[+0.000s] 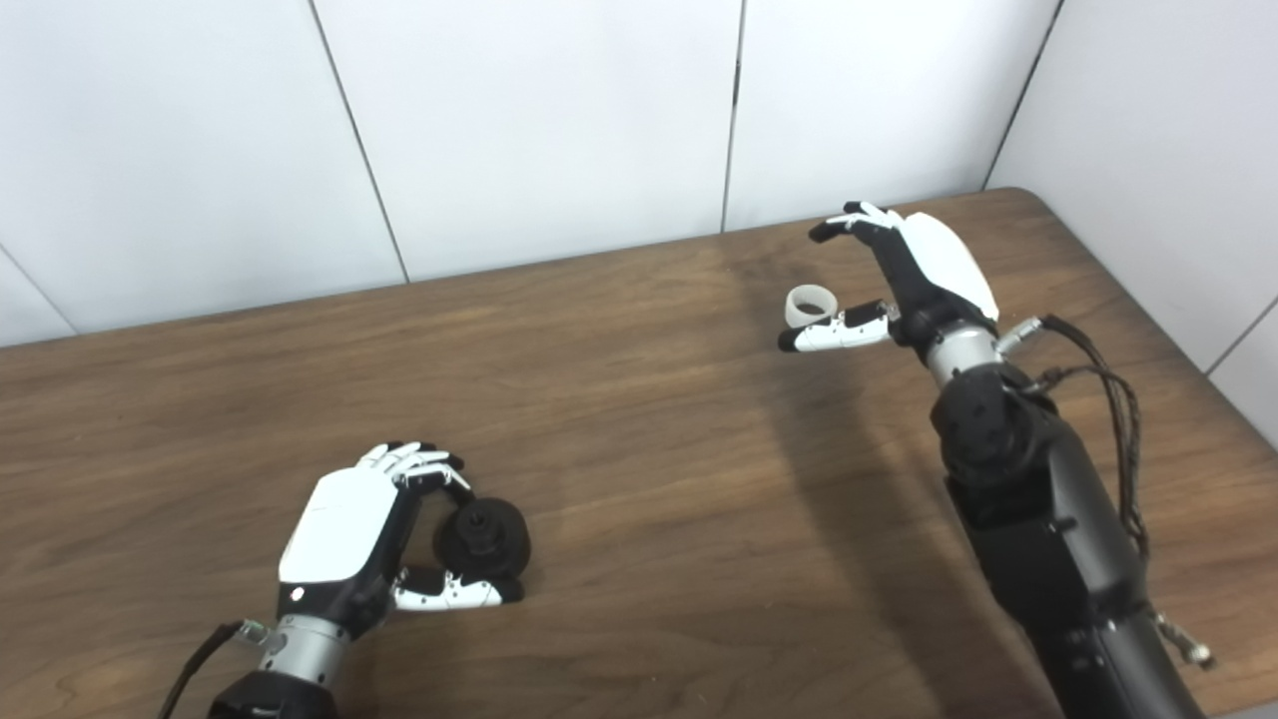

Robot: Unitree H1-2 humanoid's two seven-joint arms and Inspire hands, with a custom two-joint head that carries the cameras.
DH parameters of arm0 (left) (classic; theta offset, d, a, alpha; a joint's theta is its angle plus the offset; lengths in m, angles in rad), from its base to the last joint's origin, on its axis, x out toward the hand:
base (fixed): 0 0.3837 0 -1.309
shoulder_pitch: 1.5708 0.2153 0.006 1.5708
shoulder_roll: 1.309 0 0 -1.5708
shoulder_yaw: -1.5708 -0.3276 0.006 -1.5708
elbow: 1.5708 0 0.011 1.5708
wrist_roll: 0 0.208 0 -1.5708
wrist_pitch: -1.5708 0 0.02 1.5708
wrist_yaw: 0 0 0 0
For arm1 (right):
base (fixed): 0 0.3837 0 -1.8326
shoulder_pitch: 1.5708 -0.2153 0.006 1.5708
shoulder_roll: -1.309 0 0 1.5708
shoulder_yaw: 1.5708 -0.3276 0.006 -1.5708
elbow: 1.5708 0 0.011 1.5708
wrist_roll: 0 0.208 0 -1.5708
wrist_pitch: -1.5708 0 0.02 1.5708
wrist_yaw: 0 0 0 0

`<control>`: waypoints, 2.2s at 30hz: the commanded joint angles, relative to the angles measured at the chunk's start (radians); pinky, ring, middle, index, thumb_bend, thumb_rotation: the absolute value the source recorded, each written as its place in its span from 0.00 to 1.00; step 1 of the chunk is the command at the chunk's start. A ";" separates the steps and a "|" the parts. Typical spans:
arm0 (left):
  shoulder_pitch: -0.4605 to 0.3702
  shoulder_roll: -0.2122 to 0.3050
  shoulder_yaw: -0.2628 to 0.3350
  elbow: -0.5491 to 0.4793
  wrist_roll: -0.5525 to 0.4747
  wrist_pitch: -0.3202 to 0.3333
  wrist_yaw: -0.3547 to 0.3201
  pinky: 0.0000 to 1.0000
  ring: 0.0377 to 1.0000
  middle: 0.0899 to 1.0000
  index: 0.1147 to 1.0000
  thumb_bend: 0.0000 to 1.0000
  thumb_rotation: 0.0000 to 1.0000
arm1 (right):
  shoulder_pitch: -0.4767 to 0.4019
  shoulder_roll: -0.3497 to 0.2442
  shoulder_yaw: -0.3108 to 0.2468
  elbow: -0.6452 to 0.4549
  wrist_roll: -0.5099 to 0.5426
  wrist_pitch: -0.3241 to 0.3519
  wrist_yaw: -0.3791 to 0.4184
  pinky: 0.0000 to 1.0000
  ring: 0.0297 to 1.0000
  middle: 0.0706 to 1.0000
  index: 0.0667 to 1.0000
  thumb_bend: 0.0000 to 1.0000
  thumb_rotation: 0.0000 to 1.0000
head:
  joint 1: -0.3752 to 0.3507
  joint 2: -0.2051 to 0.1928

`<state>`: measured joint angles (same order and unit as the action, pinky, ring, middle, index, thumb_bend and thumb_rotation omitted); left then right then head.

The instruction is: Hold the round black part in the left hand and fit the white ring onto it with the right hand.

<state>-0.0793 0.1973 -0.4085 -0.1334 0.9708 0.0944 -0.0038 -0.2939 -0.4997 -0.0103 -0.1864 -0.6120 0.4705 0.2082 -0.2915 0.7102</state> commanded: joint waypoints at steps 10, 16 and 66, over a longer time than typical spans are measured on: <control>-0.009 0.008 0.011 -0.001 0.006 -0.013 -0.001 0.90 0.85 0.74 0.42 0.52 0.06 | -0.181 -0.054 0.044 0.225 -0.057 -0.002 0.030 0.98 1.00 0.99 0.75 0.86 0.26 | 0.012 -0.001; -0.007 0.009 0.011 -0.003 0.004 -0.020 0.000 0.90 0.85 0.74 0.42 0.52 0.05 | -0.241 -0.045 0.070 0.339 -0.083 -0.001 0.034 0.97 1.00 0.98 0.74 0.84 0.27 | 0.011 -0.002; -0.009 0.006 0.023 -0.019 0.014 -0.016 -0.008 0.90 0.85 0.74 0.42 0.52 0.06 | -0.307 -0.079 0.151 0.487 -0.089 -0.004 0.064 0.98 0.96 0.84 0.60 0.82 0.22 | 0.021 0.007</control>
<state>-0.0776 0.1963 -0.3933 -0.1341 0.9745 0.0796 -0.0139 -0.5655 -0.5445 0.1535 0.3277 -0.6986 0.4705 0.2952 -0.2715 0.7164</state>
